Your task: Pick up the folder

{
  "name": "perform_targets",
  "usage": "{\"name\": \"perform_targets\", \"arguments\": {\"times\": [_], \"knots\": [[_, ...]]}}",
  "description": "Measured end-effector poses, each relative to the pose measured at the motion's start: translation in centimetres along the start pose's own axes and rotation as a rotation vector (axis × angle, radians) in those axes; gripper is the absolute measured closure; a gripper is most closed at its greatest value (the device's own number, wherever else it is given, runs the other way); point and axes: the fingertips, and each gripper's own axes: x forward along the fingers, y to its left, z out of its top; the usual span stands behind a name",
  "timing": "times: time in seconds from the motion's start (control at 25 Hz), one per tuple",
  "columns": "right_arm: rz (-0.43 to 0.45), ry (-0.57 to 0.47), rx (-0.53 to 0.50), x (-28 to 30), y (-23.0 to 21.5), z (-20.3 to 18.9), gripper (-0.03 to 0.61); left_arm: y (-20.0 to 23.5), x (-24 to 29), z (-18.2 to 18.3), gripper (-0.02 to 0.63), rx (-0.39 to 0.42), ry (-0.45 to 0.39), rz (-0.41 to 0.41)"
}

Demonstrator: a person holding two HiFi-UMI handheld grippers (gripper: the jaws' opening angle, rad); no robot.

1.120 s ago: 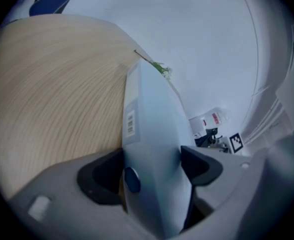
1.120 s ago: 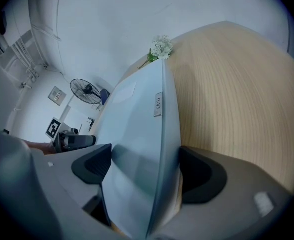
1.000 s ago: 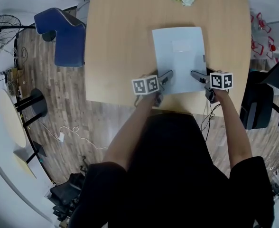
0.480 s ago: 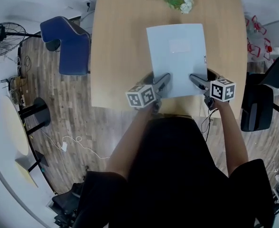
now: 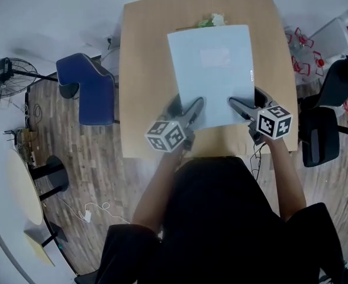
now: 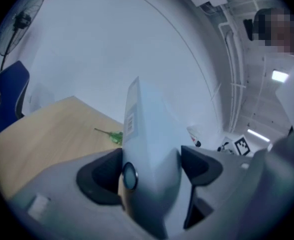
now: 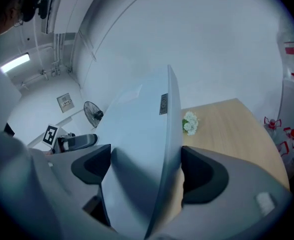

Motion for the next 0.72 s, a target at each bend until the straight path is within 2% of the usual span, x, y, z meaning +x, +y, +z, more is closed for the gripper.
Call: {"name": "perform_targets", "arguments": {"times": [0.16, 0.36, 0.72], "knots": [[-0.019, -0.080, -0.018, -1.3, 2.0, 2.7, 0.135, -1.8, -0.9, 3.7, 0.249, 0.082, -0.048, -0.044], [-0.027, -0.150, -0.058, -2.7, 3.8, 5.2, 0.134, -3.6, -1.7, 6.6, 0.250, 0.141, -0.081, -0.081], [-0.038, -0.215, -0.153, -3.5, 5.6, 8.8, 0.133, -4.8, -2.4, 9.9, 0.250, 0.186, -0.141, -0.110]]}}
